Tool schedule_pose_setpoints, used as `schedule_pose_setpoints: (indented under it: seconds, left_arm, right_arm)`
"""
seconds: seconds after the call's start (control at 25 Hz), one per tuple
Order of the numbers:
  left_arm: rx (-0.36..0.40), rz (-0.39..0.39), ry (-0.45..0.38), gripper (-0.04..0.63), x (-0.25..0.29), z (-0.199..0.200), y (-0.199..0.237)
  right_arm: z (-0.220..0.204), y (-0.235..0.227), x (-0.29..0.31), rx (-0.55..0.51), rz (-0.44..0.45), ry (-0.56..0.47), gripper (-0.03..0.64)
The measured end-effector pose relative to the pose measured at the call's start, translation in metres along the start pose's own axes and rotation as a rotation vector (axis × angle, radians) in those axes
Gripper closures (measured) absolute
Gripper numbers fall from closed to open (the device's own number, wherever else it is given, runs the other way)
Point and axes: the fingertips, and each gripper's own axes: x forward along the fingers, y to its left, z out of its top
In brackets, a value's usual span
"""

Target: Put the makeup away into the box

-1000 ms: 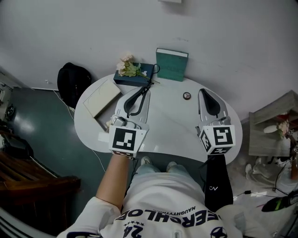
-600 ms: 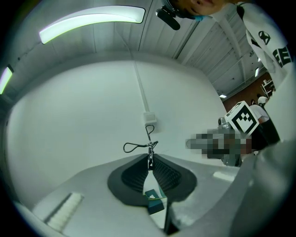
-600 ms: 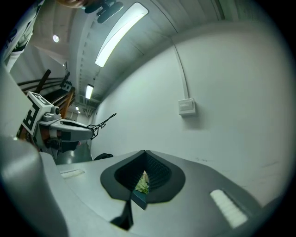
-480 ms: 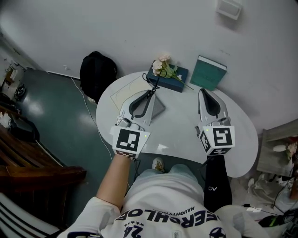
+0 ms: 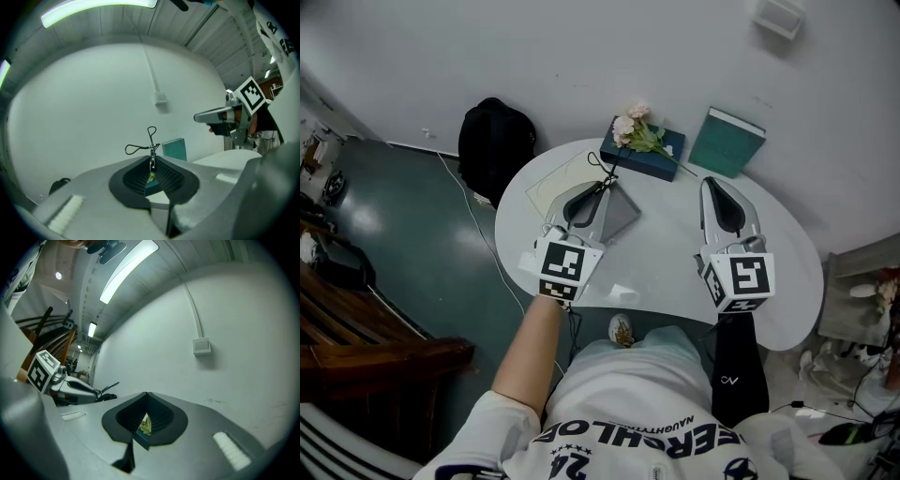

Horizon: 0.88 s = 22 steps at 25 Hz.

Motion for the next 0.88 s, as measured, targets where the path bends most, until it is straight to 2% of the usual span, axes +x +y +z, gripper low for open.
schedule_pose_setpoints:
  seconds: [0.36,0.48,0.6,0.72,0.88]
  left_arm:
    - [-0.096,-0.083,0.360,0.557,0.047,-0.154,-0.014]
    - [-0.142,-0.116,0.481,0.557,0.056,-0.198,-0.022]
    - [-0.151,-0.119,0.601,0.557,0.058,-0.234,-0.025]
    - [-0.169,-0.105,0.657,0.557,0.056,-0.249,-0.024]
    - [-0.162,-0.125,0.676,0.557,0.058,-0.256,-0.030]
  right_arm:
    - [-0.012,-0.029,-0.025,-0.016,-0.083,0.045,0.586]
    - [-0.015,-0.038,-0.032,-0.016,-0.108,0.059,0.586]
    - [-0.016,-0.043,-0.038,-0.017,-0.126,0.068,0.586]
    - [-0.019,-0.047,-0.044,-0.022,-0.135,0.078,0.586]
    - [-0.023,-0.052,-0.047,-0.019,-0.149,0.091,0.586]
